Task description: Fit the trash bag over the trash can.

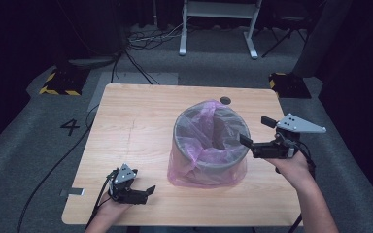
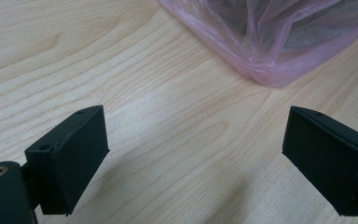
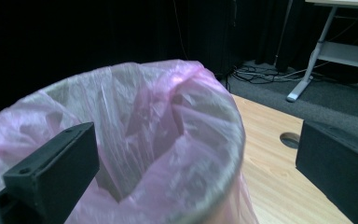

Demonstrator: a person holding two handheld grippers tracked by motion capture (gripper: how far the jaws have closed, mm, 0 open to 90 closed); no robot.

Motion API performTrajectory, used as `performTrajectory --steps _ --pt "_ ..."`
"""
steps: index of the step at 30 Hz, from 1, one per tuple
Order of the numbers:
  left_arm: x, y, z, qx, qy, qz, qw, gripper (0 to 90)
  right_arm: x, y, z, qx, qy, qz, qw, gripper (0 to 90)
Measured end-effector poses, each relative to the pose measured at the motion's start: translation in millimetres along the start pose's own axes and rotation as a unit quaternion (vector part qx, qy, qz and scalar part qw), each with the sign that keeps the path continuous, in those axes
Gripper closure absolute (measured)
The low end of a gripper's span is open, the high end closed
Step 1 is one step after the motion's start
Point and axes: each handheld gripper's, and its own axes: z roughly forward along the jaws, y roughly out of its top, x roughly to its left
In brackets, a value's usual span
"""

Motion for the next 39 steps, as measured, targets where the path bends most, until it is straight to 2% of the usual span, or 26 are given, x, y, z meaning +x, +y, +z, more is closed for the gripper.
performTrajectory --steps 3,7,12,19,22,26,32,35,37,39 --pt "-1.7 0.4 0.7 0.004 0.012 0.009 0.9999 4.2 2.4 6.1 6.6 0.004 0.003 -0.003 1.0000 0.0" --pt "-3.3 0.7 1.3 0.008 0.015 0.016 0.9997 4.2 3.8 13.8 15.6 0.012 0.004 -0.006 0.9999 0.0" --pt "-2.6 0.5 1.0 0.006 0.014 0.011 0.9998 4.2 5.2 23.7 28.0 0.012 0.009 -0.006 0.9999 0.0" --pt "-2.6 0.6 1.2 0.006 0.016 0.010 0.9998 3.8 6.5 41.1 48.7 0.022 -0.003 -0.018 0.9996 0.0" --pt "-2.6 0.4 0.8 0.005 0.015 0.011 0.9998 3.8 9.1 45.4 56.8 0.014 -0.006 -0.020 0.9997 0.0" --pt "-2.7 0.2 0.6 0.004 0.013 0.008 0.9999 3.8 12.5 50.0 67.6 0.007 0.002 -0.014 0.9999 0.0" --pt "-1.7 -0.1 0.3 0.002 0.012 0.003 0.9999 3.8 20.1 53.1 85.2 0.025 0.012 -0.030 0.9992 0.0" --pt "-1.7 -0.1 0.3 0.001 0.012 0.004 0.9999 3.8 25.6 53.2 93.6 0.032 0.018 -0.037 0.9986 3.8" --pt "-1.5 -0.1 0.1 0.001 0.012 0.003 0.9999 3.8 29.9 52.3 98.3 0.030 0.013 -0.048 0.9983 8.5" --pt "-1.5 -0.1 0.0 0.001 0.011 0.004 0.9999 3.7 33.4 52.2 102.2 0.032 0.014 -0.047 0.9983 16.8"
